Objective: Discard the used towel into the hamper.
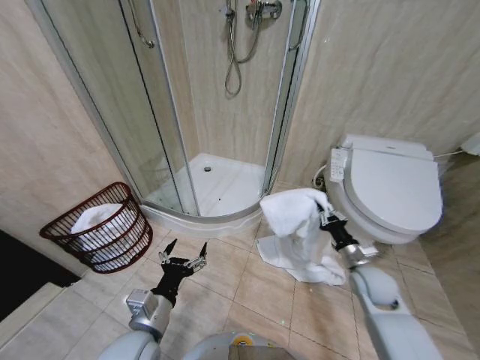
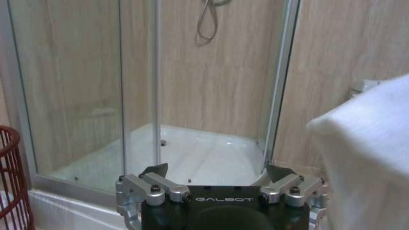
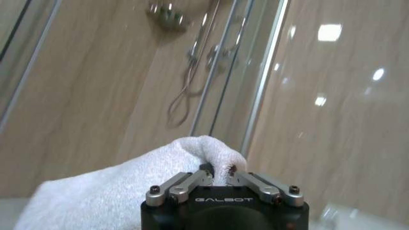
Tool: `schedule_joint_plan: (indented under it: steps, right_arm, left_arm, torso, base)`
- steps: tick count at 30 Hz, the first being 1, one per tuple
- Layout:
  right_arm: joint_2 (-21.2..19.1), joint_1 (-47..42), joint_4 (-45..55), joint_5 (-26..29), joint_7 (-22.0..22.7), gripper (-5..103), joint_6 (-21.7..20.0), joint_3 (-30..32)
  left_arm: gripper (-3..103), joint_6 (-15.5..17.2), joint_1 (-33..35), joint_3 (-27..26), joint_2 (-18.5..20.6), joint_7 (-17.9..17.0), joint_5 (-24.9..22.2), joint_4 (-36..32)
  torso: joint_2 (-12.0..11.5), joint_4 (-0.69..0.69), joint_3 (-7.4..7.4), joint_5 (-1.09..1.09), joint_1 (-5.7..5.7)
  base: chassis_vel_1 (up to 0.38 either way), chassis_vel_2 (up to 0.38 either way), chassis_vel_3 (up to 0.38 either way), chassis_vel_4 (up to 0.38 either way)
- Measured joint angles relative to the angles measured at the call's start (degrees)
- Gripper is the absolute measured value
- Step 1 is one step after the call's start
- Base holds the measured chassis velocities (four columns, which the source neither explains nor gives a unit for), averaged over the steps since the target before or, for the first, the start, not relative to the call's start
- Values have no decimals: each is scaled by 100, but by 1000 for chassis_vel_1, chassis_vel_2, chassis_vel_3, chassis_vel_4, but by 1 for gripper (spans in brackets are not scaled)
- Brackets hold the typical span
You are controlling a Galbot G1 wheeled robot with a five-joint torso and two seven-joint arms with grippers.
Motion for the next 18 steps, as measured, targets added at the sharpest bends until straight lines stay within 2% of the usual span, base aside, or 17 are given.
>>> schedule_joint_plan:
  steps: [1, 5, 13, 18]
  right_arm:
    - [0, 0, 0, 0, 0, 7, 0, 0]
    - [-131, -226, 714, 163, -1, 7, -36, 686]
    - [-363, -444, 1437, 432, -80, 7, 136, 1246]
    - [-517, -398, 1528, 549, -149, 7, 204, 1436]
  left_arm:
    - [100, 0, 0, 0, 0, 0, 0, 0]
    - [100, 0, 0, 0, 0, 0, 0, 0]
    - [100, 0, 0, 0, 0, 0, 0, 0]
    - [100, 0, 0, 0, 0, 0, 0, 0]
  torso:
    - [0, 0, 0, 0, 0]
    - [0, 0, 0, -1, 0]
    - [0, 0, 0, 0, 1]
    - [0, 1, 1, 0, 1]
  base:
    - [0, 0, 0, 0]
    - [0, 0, 0, 0]
    - [0, 0, 0, 0]
    - [0, 0, 0, 0]
